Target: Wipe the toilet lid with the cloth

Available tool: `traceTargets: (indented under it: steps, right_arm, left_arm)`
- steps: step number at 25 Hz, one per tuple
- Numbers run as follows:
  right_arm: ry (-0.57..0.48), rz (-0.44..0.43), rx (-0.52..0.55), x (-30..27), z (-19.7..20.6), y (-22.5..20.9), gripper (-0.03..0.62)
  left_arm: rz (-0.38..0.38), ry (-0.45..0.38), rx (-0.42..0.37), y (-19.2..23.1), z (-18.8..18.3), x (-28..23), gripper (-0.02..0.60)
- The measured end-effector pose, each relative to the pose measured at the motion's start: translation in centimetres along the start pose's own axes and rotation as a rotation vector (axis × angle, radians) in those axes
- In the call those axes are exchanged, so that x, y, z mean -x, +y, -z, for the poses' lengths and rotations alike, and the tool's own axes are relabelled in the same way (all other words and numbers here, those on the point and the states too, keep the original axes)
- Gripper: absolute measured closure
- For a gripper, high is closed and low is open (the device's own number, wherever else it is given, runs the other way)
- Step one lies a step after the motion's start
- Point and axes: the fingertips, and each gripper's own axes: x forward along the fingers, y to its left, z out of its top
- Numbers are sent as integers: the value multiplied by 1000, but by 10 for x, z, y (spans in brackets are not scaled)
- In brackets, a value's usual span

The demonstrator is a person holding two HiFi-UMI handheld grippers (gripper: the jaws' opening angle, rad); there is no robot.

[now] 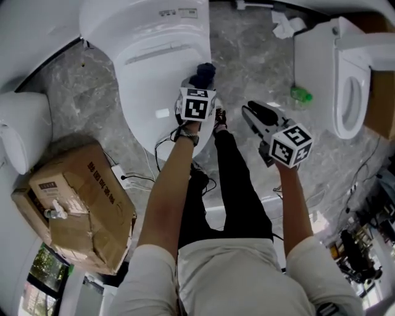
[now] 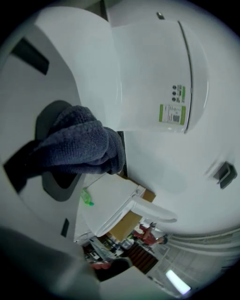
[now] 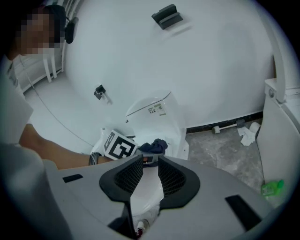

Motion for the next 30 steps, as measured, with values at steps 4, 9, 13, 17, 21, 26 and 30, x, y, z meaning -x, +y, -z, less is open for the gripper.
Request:
traceTargets:
  steps: [4,9,13,17,21,26,30]
  right_arm:
    - [-24,35,-24,13,11,-1,477]
    - [-36,56,-20,13,19,8,477]
    - [-36,56,-5,1,20,21,477]
    - [-36,49,4,-13,22,37,477]
    - [-34,37,18,-27,26,58,477]
    - [-23,24,57,-37,35,87,478]
    - [3,35,82,-40,45,101,478]
  left_arm:
    - [8,15,-60,-21,23,-2,471]
    - [2,1,-20,-3,30,26,471]
    - [-32,-23,22,28,43,50,472]
    - [-77,-35,60,60,61,76,472]
    - [-113,-53,110,94,81,104,472]
    - [-174,-61,170,139,104,138,472]
    - [-222,-39,209,163,125,159,472]
